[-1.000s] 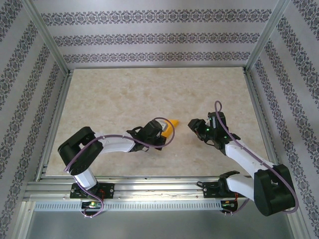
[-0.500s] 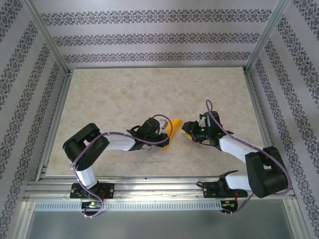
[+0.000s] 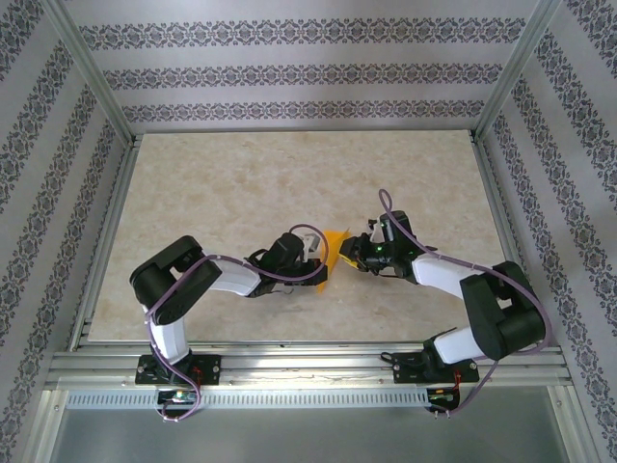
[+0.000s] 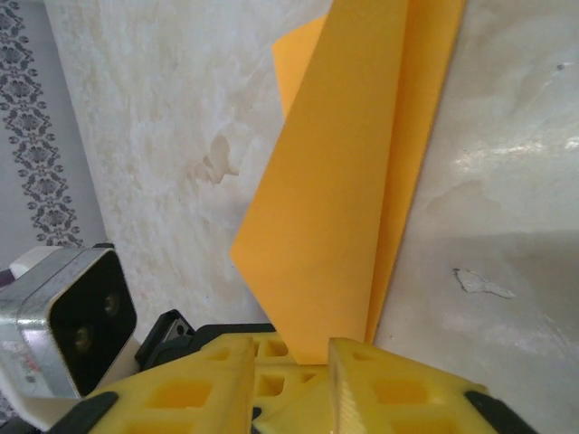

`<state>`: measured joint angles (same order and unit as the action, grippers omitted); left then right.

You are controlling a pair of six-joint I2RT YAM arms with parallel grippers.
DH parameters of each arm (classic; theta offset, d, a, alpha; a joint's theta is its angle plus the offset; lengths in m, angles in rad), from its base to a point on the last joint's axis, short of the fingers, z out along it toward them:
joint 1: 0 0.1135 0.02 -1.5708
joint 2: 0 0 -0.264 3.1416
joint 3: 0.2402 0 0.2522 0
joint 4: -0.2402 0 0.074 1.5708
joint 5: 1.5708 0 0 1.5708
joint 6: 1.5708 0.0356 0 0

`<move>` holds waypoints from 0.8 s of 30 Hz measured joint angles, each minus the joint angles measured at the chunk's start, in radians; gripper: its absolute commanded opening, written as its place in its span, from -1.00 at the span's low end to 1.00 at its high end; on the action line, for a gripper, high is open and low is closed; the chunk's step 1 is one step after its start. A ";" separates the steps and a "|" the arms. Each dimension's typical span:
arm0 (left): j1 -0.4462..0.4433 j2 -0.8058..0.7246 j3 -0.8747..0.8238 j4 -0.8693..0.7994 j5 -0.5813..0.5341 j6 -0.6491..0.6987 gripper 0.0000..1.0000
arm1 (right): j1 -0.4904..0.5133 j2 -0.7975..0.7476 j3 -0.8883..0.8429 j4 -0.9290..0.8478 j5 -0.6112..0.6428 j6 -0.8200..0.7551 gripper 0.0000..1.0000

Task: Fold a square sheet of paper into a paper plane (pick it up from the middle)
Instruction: Fold the wing for the fifth time at the center of the table.

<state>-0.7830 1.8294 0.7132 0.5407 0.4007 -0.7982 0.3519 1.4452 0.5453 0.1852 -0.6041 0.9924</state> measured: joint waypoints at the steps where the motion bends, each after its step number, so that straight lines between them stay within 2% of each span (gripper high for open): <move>1: 0.000 0.007 -0.003 0.015 0.002 -0.008 -1.00 | 0.000 0.003 0.001 0.002 0.000 -0.001 -0.57; 11: 0.013 0.057 -0.023 0.169 0.041 -0.097 -1.00 | 0.000 0.019 0.003 0.011 0.000 -0.002 -0.63; 18: 0.013 0.093 -0.029 0.246 0.065 -0.158 -1.00 | 0.000 0.039 0.005 0.026 -0.005 -0.007 -0.80; 24: 0.013 0.098 -0.033 0.285 0.071 -0.192 -1.00 | 0.011 0.076 0.027 0.038 -0.015 -0.024 -0.85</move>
<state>-0.7700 1.9270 0.6800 0.8261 0.4713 -0.9905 0.3634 1.5208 0.5724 0.2230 -0.6193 0.9684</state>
